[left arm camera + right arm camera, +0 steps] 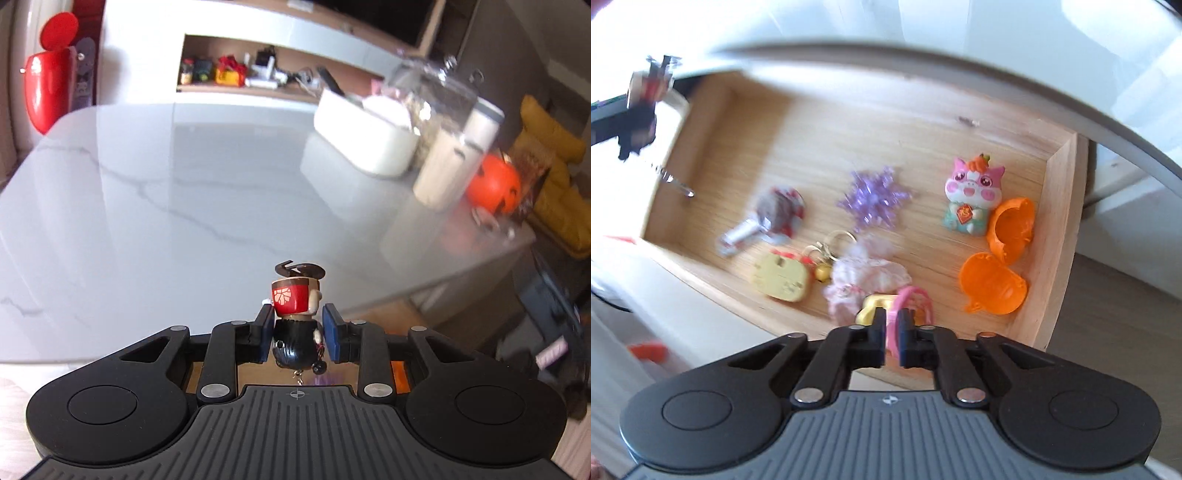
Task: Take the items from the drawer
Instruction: 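Lift the doll keychain onto the countertop with the left gripper while the right gripper grasps the yellow-pink cup toy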
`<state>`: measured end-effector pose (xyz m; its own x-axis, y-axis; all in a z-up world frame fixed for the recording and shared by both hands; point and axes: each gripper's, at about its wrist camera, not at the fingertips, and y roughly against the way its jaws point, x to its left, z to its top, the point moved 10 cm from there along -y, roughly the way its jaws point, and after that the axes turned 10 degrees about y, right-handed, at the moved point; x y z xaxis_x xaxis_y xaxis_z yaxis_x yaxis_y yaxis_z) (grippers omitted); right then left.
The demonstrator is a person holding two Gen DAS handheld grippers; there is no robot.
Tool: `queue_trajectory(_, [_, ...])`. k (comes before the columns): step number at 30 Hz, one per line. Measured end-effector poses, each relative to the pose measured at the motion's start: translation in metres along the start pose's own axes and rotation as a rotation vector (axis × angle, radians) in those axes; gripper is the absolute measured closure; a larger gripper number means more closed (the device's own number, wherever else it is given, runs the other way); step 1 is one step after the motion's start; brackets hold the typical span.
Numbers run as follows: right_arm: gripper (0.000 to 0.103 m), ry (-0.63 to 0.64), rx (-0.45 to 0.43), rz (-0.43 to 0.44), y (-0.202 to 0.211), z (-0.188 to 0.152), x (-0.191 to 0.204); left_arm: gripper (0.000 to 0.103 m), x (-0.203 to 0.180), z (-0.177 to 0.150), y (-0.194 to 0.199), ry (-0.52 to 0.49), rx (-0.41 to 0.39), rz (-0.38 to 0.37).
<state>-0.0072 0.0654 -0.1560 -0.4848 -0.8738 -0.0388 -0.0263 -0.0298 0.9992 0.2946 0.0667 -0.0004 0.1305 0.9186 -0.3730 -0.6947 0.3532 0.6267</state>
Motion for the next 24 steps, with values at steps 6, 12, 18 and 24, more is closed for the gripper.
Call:
queue_trajectory(6, [0.098, -0.03, -0.098, 0.005, 0.025, 0.012, -0.007, 0.071, 0.007, 0.056, -0.058, 0.061, -0.076, 0.112])
queue_trajectory(12, [0.074, 0.03, -0.025, -0.017, 0.016, 0.001, -0.015, 0.068, 0.033, 0.054, -0.096, 0.103, -0.054, 0.175])
queue_trajectory(18, [0.032, 0.147, 0.122, -0.06, -0.027, 0.005, -0.008, 0.068, 0.055, 0.061, -0.082, 0.16, -0.1, 0.21])
queue_trajectory(24, [0.054, 0.151, 0.276, -0.09, -0.068, 0.008, -0.015, 0.068, 0.04, 0.047, -0.05, 0.052, -0.109, 0.242])
